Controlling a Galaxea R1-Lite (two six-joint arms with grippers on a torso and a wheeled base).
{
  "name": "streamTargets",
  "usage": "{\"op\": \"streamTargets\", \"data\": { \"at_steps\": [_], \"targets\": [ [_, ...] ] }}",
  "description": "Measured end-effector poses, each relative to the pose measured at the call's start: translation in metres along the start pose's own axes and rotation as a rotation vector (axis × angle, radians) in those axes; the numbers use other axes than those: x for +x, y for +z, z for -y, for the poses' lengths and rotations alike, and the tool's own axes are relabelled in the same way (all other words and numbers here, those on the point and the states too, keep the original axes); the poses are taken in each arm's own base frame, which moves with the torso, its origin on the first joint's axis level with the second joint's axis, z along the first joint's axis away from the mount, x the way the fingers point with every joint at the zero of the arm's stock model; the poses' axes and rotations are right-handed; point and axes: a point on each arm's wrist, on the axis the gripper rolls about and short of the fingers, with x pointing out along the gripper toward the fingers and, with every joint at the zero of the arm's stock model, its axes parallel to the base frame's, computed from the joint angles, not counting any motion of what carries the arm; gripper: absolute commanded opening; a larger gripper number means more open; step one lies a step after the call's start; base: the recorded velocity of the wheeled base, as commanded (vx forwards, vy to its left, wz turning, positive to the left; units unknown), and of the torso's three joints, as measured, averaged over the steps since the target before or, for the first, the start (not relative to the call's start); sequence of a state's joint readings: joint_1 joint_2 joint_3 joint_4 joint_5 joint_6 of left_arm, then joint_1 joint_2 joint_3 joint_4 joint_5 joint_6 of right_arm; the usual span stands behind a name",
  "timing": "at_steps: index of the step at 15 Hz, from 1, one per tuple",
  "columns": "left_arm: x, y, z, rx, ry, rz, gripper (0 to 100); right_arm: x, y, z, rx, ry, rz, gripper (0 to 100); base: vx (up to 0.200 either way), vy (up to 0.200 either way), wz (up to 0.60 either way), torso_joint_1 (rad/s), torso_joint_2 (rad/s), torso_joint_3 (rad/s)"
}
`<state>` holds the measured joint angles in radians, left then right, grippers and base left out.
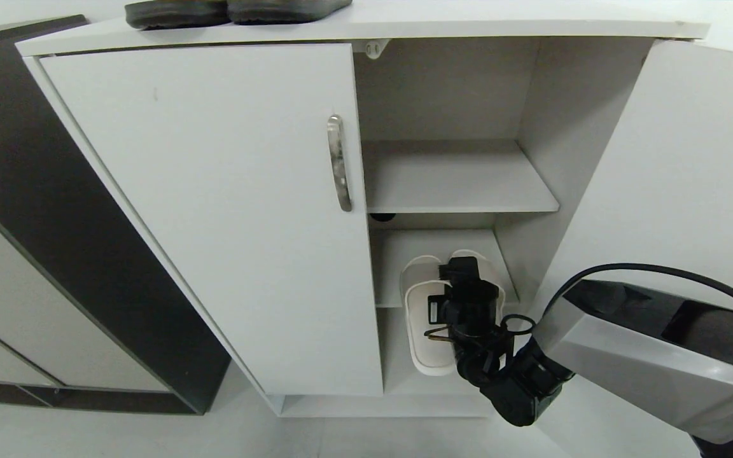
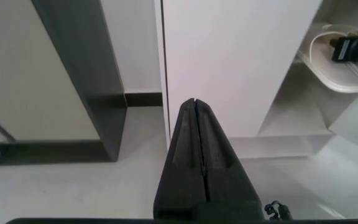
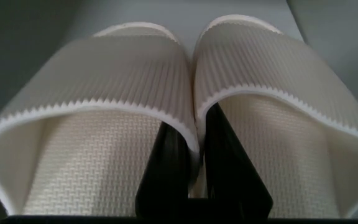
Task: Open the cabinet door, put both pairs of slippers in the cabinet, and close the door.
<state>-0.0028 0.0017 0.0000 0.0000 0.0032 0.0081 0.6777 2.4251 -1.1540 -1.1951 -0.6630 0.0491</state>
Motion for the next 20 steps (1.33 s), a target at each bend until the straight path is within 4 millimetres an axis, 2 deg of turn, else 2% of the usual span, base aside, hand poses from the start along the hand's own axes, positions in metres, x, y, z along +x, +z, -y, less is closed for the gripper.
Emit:
{"op": "streamTargets", "data": {
  "at_steps": [5, 11, 14, 20],
  "targets": [
    [0.0, 0.0, 0.0, 0.0, 0.0, 0.0, 0, 0.003, 0.0, -0.001, 0.014, 0.001, 0.005, 0, 0.0, 0.0, 0.0, 0.0, 0.0, 0.0],
    [0.0, 0.0, 0.0, 0.0, 0.001, 0.0, 0, 0.032, 0.002, 0.005, 0.023, -0.035, 0.011, 0, 0.0, 0.0, 0.0, 0.0, 0.0, 0.0],
    [0.0, 0.0, 0.0, 0.0, 0.001, 0.0, 0, 0.049, 0.011, 0.002, 0.043, -0.048, 0.039, 0, 0.0, 0.0, 0.0, 0.0, 0.0, 0.0],
    [0.0, 0.0, 0.0, 0.0, 0.001, 0.0, 0, 0.079, 0.012, -0.002, 0.045, -0.075, 0.041, 0, 0.0, 0.0, 0.0, 0.0, 0.0, 0.0]
  ]
}}
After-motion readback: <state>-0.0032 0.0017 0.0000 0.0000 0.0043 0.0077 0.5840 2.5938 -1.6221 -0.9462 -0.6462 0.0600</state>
